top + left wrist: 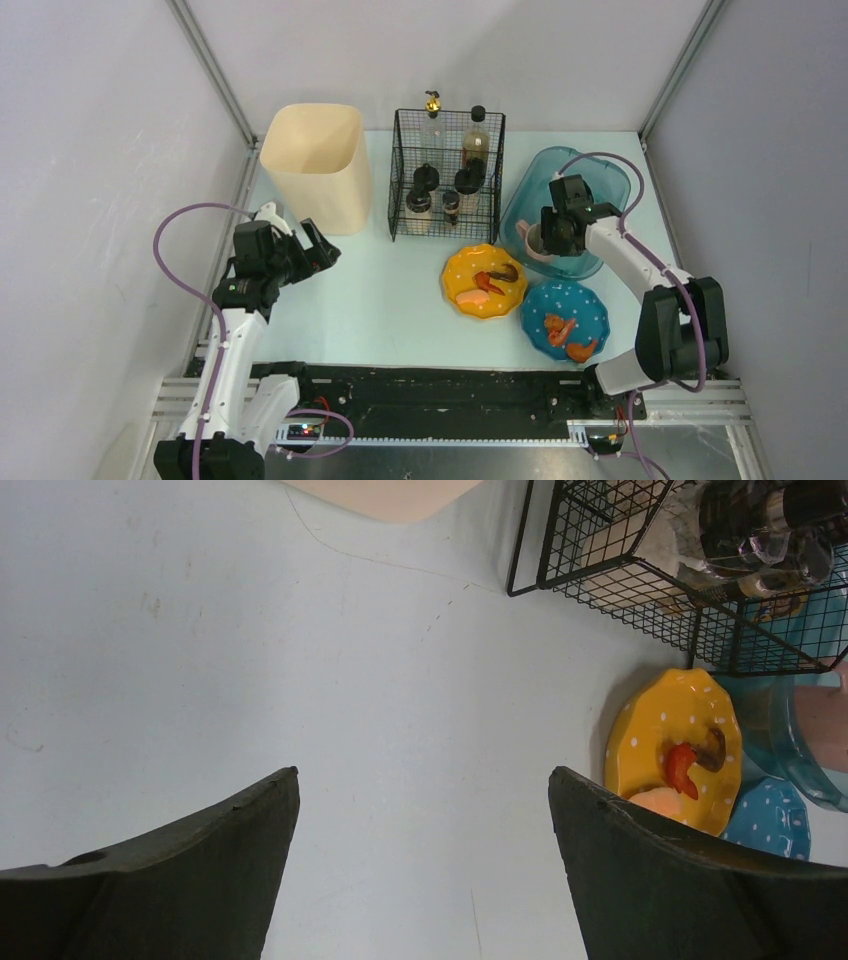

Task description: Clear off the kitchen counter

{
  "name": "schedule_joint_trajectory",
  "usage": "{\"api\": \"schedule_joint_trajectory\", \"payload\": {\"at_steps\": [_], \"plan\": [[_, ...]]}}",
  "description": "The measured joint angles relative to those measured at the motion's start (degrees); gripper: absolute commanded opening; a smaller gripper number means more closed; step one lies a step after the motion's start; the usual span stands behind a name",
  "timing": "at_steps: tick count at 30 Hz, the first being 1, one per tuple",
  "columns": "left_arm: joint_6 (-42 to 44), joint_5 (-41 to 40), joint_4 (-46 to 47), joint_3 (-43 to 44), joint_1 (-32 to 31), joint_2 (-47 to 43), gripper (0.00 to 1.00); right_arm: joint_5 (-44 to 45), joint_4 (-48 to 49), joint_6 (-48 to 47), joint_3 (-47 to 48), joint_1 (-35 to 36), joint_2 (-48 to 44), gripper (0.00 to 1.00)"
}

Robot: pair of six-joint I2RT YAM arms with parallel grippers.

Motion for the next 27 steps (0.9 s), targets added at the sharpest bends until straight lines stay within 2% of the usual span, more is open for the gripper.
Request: {"api": "schedule_joint_trajectory", "payload": {"at_steps": [8, 21, 24, 27], "plan": [[0.04, 0.48, 0.0, 0.0, 0.0, 0.26, 0.98, -0.26, -1.49, 0.24, -1.05, 0.11, -7.48, 0.55], [0.52, 1.44, 0.9, 0.0, -0.66, 0.0, 0.98, -1.49, -2.78, 0.15, -0.7, 0.28, -18.47, 0.57], [0.46, 1.6, 0.81, 0.74, -4.35, 0.11, 0.98, -2.84, -3.96, -0.02, 0.79, 2.01, -20.92, 0.58], [-0.04, -0.07, 0.81, 3.28, -12.15, 0.33, 0.98, -4.07, -4.76, -0.22, 2.56, 3.89, -24.15, 0.62]]}}
